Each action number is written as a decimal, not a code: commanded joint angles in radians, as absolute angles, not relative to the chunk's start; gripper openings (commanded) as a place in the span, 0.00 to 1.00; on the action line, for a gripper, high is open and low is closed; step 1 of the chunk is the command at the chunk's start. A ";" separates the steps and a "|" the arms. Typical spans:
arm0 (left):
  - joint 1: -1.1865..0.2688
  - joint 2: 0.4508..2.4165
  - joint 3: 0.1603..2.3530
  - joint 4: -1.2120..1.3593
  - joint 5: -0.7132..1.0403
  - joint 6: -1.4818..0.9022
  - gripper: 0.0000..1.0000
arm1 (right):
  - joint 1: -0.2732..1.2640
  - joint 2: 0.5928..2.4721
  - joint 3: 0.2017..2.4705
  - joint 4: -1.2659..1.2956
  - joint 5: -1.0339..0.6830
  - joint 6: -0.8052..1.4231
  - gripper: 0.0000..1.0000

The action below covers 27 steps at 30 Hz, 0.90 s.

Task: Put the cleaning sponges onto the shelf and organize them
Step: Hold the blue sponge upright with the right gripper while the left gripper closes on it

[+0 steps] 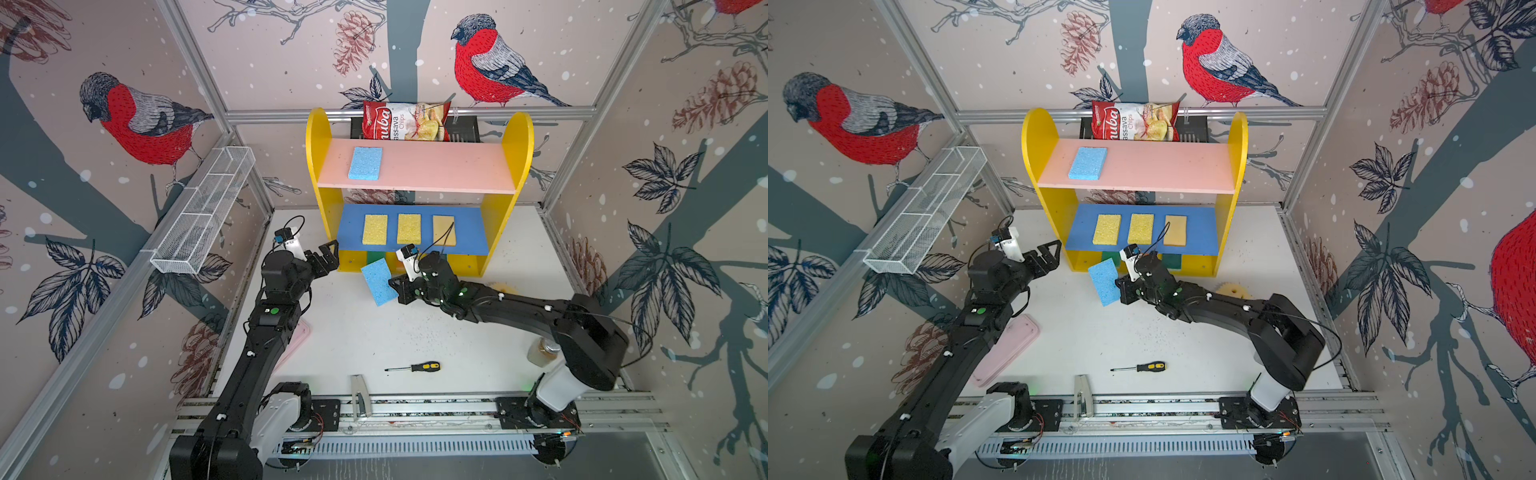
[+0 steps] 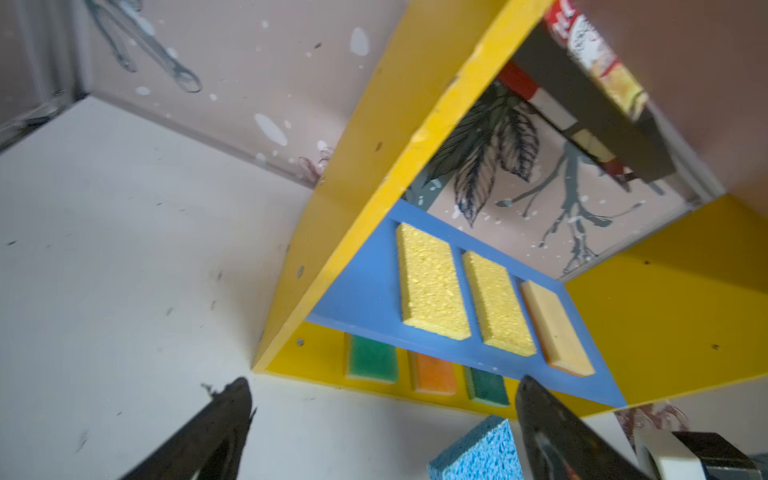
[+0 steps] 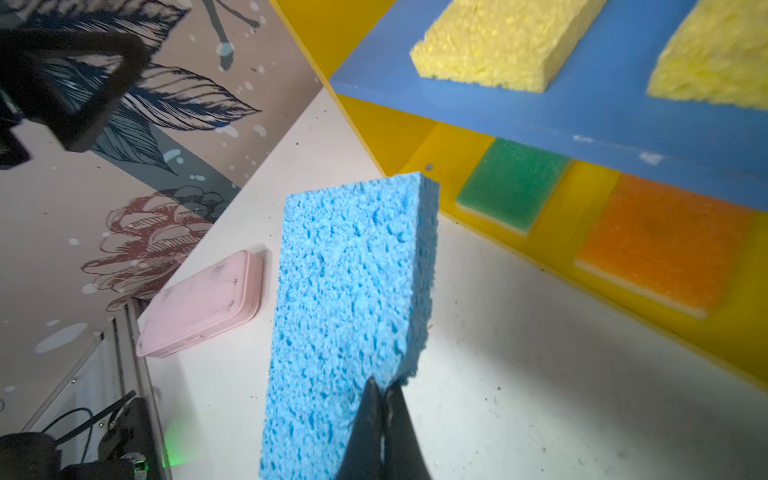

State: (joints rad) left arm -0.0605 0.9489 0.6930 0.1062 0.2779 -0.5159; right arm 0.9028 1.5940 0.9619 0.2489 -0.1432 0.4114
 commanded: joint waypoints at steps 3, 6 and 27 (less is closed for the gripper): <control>-0.196 1.010 0.716 0.254 0.526 -0.453 0.98 | 0.856 1.513 0.918 0.373 -0.156 0.466 0.00; -0.271 1.079 0.747 0.241 0.576 -0.425 0.98 | 0.820 1.487 0.907 0.391 -0.193 0.478 0.00; -0.387 1.267 0.770 0.536 0.725 -0.642 0.03 | 0.770 1.408 0.902 0.458 -0.322 0.526 0.00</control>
State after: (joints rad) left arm -0.3836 1.2633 0.7586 0.4656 0.7074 -0.6250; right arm 0.7643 1.4078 0.8909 0.4259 -0.2974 0.5285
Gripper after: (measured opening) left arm 0.099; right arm 0.049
